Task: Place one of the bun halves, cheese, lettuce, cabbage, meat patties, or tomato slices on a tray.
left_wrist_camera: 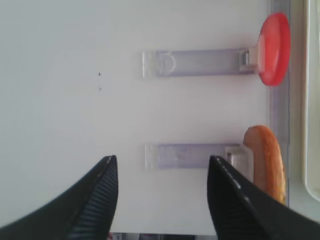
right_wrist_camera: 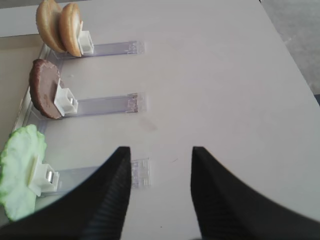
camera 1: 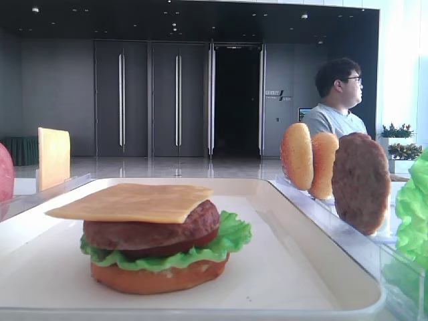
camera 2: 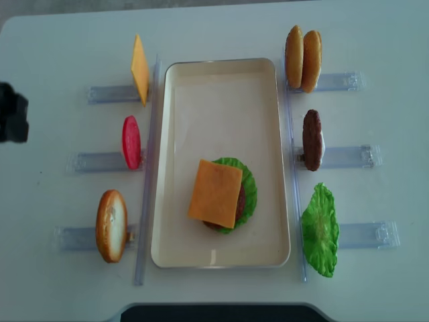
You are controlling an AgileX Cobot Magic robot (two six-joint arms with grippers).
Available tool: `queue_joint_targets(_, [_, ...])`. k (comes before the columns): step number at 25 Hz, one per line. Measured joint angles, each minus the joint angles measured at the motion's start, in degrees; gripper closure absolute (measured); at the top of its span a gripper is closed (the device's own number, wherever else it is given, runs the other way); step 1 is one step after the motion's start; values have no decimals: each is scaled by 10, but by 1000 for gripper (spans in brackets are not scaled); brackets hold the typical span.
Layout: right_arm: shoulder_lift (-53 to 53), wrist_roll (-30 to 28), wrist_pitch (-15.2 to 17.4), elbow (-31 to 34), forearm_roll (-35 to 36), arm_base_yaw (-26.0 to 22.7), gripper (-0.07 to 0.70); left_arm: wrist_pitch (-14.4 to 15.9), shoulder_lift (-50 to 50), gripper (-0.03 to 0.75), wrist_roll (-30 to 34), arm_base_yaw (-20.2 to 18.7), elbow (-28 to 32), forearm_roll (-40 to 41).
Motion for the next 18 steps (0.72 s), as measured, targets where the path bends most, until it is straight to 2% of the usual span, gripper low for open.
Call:
queue_joint_targets(6, [0, 0, 0, 0, 3, 0, 352, 6, -259, 282, 0, 0, 147, -4])
queue_joint_targets(10, [0, 0, 0, 0, 3, 0, 352, -12, -412, 282, 0, 0, 233, -19])
queue_joint_targets(15, [0, 0, 0, 0, 3, 0, 352, -28, -524, 282, 0, 0, 307, -22])
queue_joint_targets(18, [0, 0, 0, 0, 3, 0, 352, -60, -554, 283, 0, 0, 314, -22])
